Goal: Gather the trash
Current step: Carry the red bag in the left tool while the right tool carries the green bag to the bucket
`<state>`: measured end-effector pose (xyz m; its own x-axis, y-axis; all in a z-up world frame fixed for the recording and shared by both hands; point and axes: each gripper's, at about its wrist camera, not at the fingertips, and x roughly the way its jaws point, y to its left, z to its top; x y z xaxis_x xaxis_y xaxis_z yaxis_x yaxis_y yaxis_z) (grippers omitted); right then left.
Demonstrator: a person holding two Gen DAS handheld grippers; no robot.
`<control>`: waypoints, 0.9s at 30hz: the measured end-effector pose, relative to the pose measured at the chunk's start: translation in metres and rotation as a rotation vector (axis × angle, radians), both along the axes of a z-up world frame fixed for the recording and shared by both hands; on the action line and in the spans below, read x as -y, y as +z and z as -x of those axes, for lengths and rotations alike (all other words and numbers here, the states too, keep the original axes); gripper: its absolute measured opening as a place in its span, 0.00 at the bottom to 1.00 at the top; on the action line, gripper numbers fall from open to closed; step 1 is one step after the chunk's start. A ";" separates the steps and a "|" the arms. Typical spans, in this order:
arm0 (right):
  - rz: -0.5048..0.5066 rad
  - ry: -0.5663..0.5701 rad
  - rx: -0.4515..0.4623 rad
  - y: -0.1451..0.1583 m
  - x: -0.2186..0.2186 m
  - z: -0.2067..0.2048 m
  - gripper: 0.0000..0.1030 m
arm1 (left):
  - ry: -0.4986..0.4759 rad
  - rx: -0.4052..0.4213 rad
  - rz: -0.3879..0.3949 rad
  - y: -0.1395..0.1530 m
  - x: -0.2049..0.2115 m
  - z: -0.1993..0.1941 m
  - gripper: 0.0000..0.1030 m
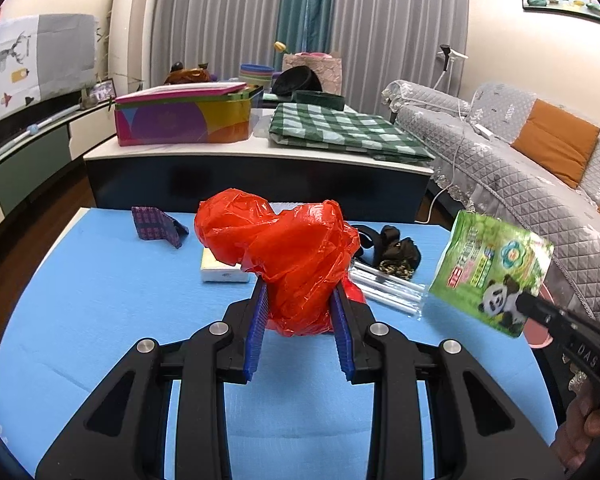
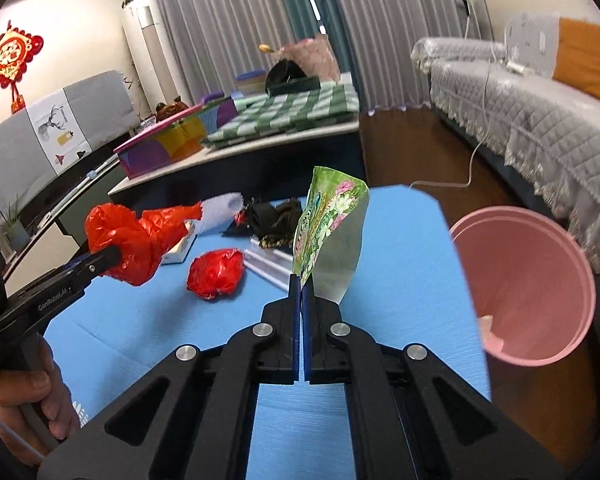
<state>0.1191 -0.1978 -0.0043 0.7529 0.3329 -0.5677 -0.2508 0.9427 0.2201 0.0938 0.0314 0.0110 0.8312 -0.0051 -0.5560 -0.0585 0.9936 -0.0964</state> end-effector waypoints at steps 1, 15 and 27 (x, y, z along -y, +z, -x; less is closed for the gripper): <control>0.005 -0.003 0.008 0.003 0.001 0.002 0.01 | -0.002 0.003 0.001 0.002 0.001 0.002 0.29; 0.071 -0.060 0.102 0.034 0.026 0.031 0.01 | -0.058 0.046 0.023 0.017 0.016 0.023 0.29; 0.096 -0.108 0.132 0.052 0.048 0.046 0.01 | -0.106 0.067 0.050 0.026 0.034 0.019 0.29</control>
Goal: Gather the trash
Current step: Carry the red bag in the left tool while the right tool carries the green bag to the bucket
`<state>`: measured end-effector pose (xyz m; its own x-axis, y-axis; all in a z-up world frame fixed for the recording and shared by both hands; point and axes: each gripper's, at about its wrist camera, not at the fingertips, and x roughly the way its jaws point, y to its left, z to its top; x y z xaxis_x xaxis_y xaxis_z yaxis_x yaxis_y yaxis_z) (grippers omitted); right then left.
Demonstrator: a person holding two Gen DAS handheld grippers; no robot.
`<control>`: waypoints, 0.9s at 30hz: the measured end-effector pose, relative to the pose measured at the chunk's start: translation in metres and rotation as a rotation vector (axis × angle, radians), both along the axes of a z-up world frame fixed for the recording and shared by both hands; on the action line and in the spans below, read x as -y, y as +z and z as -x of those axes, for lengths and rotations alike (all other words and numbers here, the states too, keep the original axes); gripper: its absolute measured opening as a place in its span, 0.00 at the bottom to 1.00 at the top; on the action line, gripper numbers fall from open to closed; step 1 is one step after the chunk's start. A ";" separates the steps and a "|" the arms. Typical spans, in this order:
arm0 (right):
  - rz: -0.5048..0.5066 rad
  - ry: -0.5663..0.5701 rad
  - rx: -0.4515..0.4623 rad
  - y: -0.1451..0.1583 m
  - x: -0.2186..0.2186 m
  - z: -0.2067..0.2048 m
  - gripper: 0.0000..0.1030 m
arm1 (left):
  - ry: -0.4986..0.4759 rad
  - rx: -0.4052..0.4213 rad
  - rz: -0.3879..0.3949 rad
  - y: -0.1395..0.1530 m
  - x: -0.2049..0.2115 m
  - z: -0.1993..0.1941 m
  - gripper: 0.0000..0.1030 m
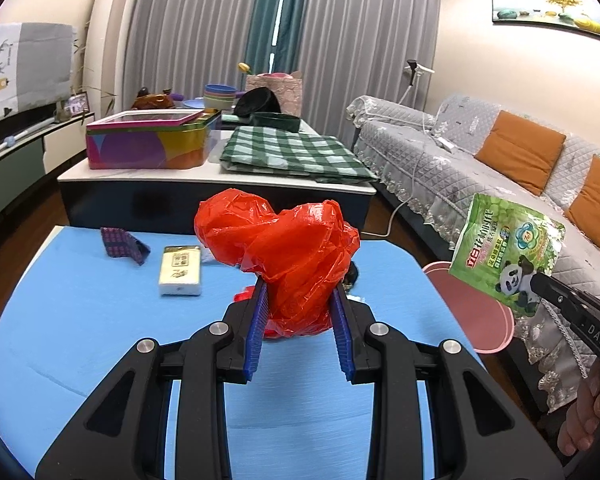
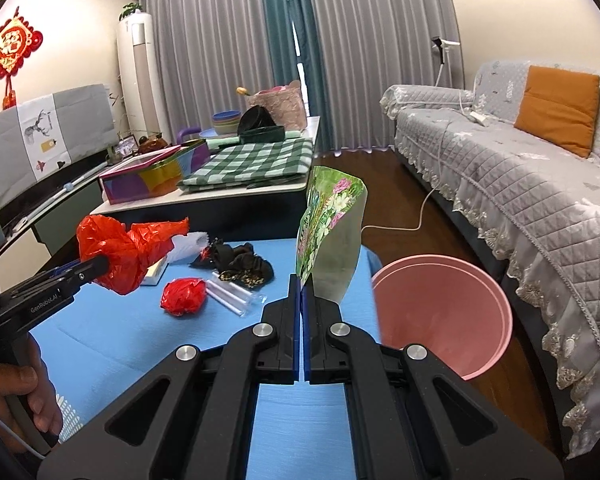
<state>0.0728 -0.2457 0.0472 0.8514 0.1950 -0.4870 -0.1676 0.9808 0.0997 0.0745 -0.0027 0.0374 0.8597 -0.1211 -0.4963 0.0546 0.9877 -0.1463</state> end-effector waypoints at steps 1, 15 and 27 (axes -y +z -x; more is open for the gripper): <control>0.003 -0.006 -0.002 0.001 0.001 0.002 0.01 | -0.006 0.002 0.000 0.001 0.002 0.000 0.29; 0.104 -0.120 -0.001 0.063 0.010 0.026 0.01 | -0.094 0.044 -0.004 0.026 0.045 -0.012 0.29; 0.152 -0.215 0.007 0.093 0.054 0.025 0.01 | -0.171 0.005 0.018 0.018 0.081 -0.029 0.29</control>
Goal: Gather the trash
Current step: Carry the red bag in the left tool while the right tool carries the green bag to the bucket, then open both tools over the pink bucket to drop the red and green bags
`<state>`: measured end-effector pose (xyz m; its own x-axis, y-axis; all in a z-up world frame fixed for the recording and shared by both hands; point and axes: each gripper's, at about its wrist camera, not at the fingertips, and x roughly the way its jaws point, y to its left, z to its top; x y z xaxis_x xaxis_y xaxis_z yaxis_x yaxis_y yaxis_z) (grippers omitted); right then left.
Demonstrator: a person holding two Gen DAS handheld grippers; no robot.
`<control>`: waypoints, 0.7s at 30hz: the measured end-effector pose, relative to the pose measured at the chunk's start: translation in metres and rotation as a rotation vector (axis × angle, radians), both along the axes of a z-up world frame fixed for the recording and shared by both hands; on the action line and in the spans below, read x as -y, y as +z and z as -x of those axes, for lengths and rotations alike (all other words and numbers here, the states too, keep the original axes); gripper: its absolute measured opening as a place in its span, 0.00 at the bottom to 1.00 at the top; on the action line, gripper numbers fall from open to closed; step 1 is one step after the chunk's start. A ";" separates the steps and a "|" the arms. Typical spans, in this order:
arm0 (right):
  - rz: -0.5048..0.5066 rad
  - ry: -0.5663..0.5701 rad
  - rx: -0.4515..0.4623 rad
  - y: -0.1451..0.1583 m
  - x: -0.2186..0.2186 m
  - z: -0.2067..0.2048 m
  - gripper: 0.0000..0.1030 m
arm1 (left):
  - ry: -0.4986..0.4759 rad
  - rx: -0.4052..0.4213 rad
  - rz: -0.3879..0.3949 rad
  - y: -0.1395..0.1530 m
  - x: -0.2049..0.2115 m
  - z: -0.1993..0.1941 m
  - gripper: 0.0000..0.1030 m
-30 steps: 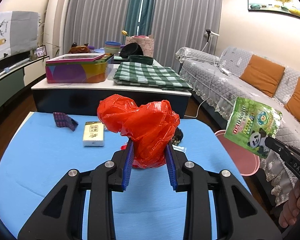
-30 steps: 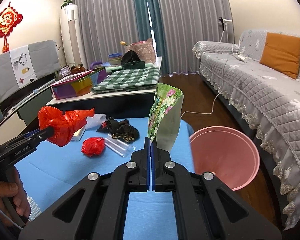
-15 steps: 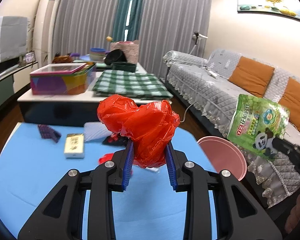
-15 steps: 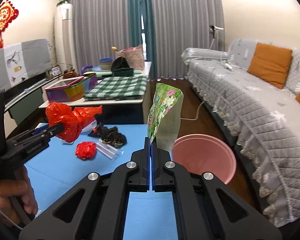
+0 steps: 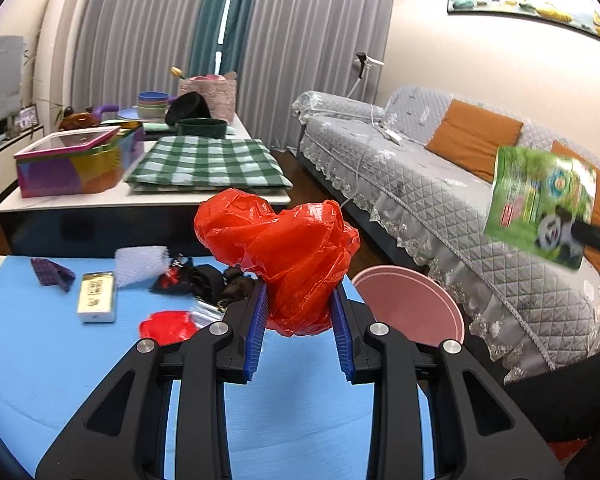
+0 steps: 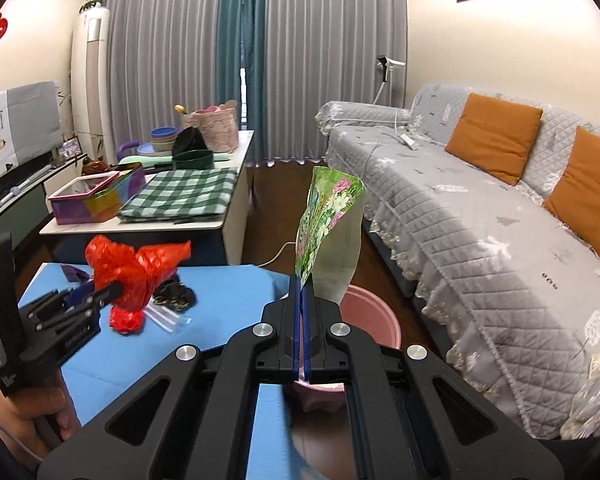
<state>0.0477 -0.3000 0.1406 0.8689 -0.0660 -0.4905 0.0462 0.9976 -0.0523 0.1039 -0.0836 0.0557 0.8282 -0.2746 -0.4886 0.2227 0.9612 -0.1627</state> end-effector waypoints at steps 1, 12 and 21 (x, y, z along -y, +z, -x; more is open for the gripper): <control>0.004 -0.001 -0.005 0.001 0.007 -0.004 0.01 | -0.005 -0.002 -0.006 -0.001 0.003 -0.001 0.29; 0.039 0.022 -0.006 -0.002 0.063 -0.050 0.01 | -0.053 -0.004 -0.043 -0.014 0.042 -0.009 0.29; -0.089 -0.064 -0.015 -0.050 0.099 -0.079 0.01 | -0.105 -0.012 -0.091 -0.016 0.083 -0.028 0.29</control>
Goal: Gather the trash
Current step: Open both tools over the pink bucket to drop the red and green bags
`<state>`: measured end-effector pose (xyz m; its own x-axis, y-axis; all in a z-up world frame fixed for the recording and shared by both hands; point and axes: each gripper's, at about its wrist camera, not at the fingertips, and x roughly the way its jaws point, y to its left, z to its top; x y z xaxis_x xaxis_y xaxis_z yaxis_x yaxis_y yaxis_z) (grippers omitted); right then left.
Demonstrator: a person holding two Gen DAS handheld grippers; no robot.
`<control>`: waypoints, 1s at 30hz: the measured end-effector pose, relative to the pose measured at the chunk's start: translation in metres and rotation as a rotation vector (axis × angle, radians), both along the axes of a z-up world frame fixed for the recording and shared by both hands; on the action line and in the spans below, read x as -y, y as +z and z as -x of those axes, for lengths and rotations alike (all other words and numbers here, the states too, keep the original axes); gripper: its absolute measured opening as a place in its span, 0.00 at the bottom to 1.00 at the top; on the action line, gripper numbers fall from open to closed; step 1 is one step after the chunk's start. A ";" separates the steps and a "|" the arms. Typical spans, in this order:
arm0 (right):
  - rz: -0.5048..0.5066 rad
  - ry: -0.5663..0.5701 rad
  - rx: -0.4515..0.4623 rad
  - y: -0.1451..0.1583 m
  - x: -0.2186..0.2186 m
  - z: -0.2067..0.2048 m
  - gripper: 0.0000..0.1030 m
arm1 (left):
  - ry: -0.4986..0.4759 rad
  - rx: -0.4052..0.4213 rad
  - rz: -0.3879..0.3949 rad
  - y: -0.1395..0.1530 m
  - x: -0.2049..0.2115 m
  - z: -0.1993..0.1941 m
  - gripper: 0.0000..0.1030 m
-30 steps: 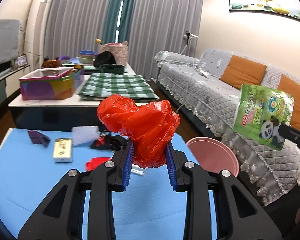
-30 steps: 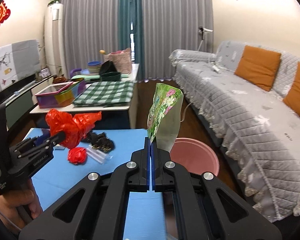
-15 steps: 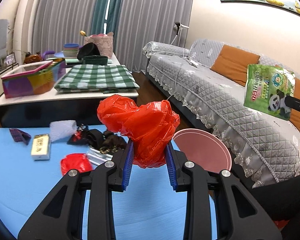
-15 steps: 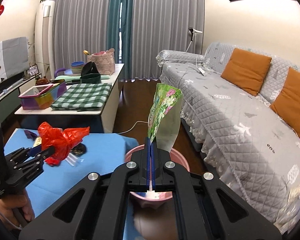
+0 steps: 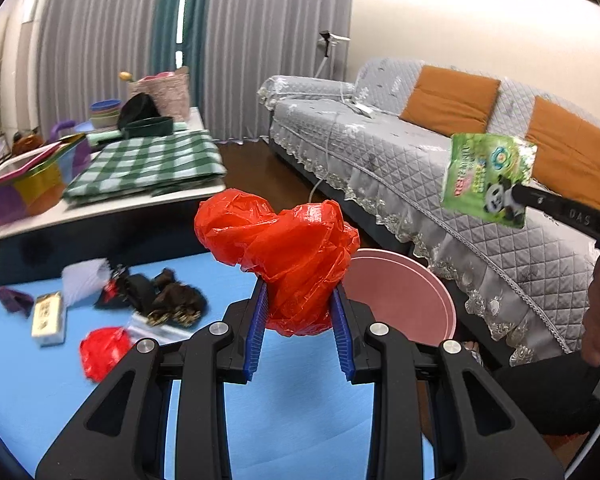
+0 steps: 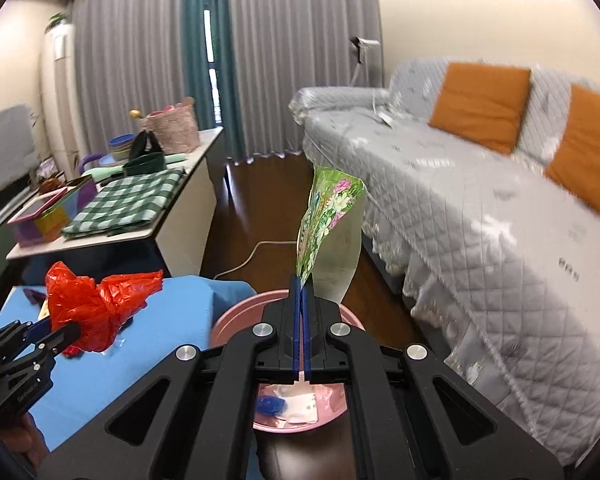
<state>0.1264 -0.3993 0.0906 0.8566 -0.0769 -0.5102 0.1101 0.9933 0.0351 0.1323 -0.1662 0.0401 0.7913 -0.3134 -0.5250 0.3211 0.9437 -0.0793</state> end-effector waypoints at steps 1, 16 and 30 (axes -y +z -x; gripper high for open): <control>0.007 0.000 -0.001 0.000 0.001 -0.002 0.01 | -0.006 -0.001 -0.001 0.000 0.005 -0.004 0.29; -0.015 -0.029 -0.033 -0.018 0.016 -0.019 0.01 | -0.064 -0.032 0.015 -0.018 0.056 -0.052 0.29; -0.020 -0.019 -0.079 -0.035 0.010 -0.029 0.01 | -0.136 -0.036 -0.016 -0.029 0.083 -0.065 0.29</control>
